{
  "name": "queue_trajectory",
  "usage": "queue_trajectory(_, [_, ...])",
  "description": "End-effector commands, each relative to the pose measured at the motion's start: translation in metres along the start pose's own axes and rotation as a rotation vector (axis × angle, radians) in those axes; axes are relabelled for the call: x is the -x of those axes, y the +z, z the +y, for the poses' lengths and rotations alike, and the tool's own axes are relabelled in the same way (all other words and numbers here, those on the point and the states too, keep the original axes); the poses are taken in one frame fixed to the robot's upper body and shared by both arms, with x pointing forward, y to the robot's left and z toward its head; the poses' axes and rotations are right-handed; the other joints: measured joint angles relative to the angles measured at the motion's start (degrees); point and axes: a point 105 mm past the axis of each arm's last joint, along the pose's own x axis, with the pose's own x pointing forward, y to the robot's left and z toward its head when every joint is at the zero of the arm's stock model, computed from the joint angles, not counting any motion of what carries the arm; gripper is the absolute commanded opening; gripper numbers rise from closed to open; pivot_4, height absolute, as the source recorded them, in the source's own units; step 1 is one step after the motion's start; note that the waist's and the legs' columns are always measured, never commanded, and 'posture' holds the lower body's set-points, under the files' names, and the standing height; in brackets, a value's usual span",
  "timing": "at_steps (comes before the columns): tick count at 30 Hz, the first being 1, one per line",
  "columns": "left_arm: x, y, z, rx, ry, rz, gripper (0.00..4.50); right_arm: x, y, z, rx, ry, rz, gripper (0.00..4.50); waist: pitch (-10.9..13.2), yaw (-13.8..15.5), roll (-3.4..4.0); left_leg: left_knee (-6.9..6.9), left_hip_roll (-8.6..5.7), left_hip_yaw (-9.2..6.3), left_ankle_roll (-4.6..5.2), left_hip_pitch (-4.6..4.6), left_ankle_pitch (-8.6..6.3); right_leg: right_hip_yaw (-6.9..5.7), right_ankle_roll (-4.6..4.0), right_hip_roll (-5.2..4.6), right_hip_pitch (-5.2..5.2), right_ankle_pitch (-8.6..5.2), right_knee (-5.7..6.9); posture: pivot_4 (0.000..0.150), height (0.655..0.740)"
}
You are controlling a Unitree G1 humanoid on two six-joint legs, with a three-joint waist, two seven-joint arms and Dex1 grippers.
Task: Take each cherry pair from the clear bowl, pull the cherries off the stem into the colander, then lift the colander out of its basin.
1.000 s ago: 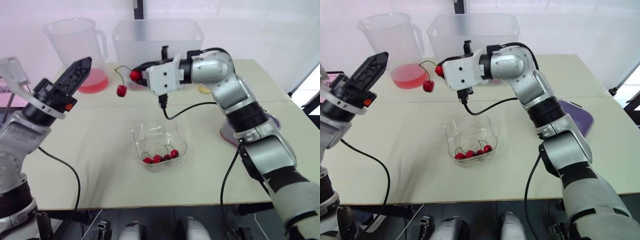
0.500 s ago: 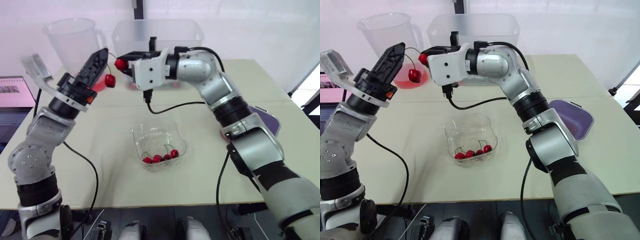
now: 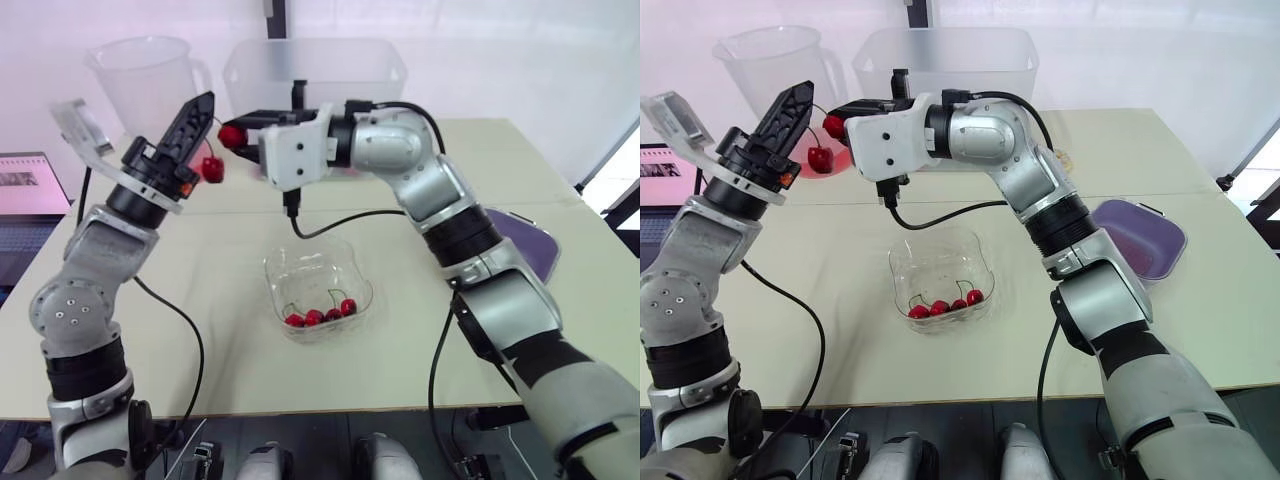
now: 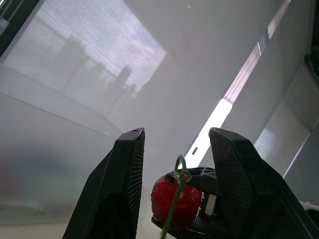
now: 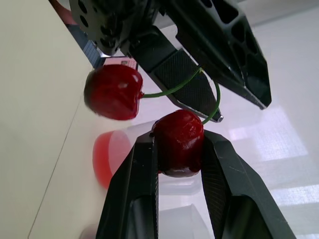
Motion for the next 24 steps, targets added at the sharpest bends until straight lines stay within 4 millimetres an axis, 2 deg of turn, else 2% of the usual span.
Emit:
queue_trajectory(1, [-0.003,0.009,-0.012,-0.013,-0.044,-0.03,2.18,0.002,0.012,-0.012,0.025,-0.038,-0.039,0.83,0.0,0.0,0.0,0.0,0.0,0.0,0.0,0.0,0.0,0.0,0.0,0.0,0.0,0.0,0.0,0.15,0.6886])
queue_trajectory(2, [-0.003,0.009,-0.012,-0.011,-0.046,-0.028,2.18,0.002,0.012,-0.012,0.025,-0.039,-0.039,0.83,0.0,0.0,0.0,0.0,0.0,0.0,0.0,0.0,0.0,0.0,0.0,0.0,0.0,0.0,-0.01,0.15,0.6886])
queue_trajectory(4, [-0.004,0.007,-0.013,-0.01,-0.05,-0.018,1.62,0.003,0.012,-0.013,0.025,-0.039,-0.038,0.83,0.0,0.0,0.0,0.0,0.0,-0.01,0.0,0.0,0.0,0.0,0.0,0.0,0.0,0.0,0.0,0.15,0.6886])
queue_trajectory(8, [-0.004,0.007,-0.014,0.004,-0.059,-0.023,0.08,0.003,0.011,-0.013,0.023,-0.041,-0.033,0.83,0.0,0.0,0.0,0.0,0.0,0.0,0.0,0.0,0.0,0.0,0.0,0.0,0.0,0.0,-0.01,0.15,0.6886])
queue_trajectory(18, [-0.001,0.01,-0.008,-0.006,-0.041,-0.003,0.08,0.007,0.006,-0.008,-0.029,-0.024,-0.035,0.83,0.0,0.0,0.0,0.0,0.0,0.0,0.0,0.0,0.0,0.0,0.0,0.0,0.0,0.0,-0.01,0.15,0.6886])
queue_trajectory(20, [-0.002,0.012,-0.008,-0.009,-0.044,-0.001,0.0,0.009,0.007,-0.01,-0.054,-0.027,-0.049,1.72,0.0,0.0,0.0,0.0,0.0,0.0,0.0,0.0,0.0,0.0,0.0,0.0,0.0,0.0,-0.01,0.15,0.6886])
queue_trajectory(21, [-0.003,0.013,-0.008,-0.01,-0.045,0.0,0.0,0.01,0.008,-0.01,-0.064,-0.025,-0.053,1.99,0.0,0.0,0.0,0.0,0.0,0.0,0.0,0.0,0.0,0.0,0.0,0.0,0.0,0.0,0.0,0.15,0.6886])
queue_trajectory(24, [-0.004,0.015,-0.005,-0.031,-0.05,0.024,0.0,0.016,0.006,-0.013,-0.079,-0.02,-0.056,3.48,0.0,0.0,0.0,0.0,0.0,-0.01,0.0,0.0,0.0,-0.01,0.0,0.0,0.0,0.0,-0.01,0.15,0.6886])
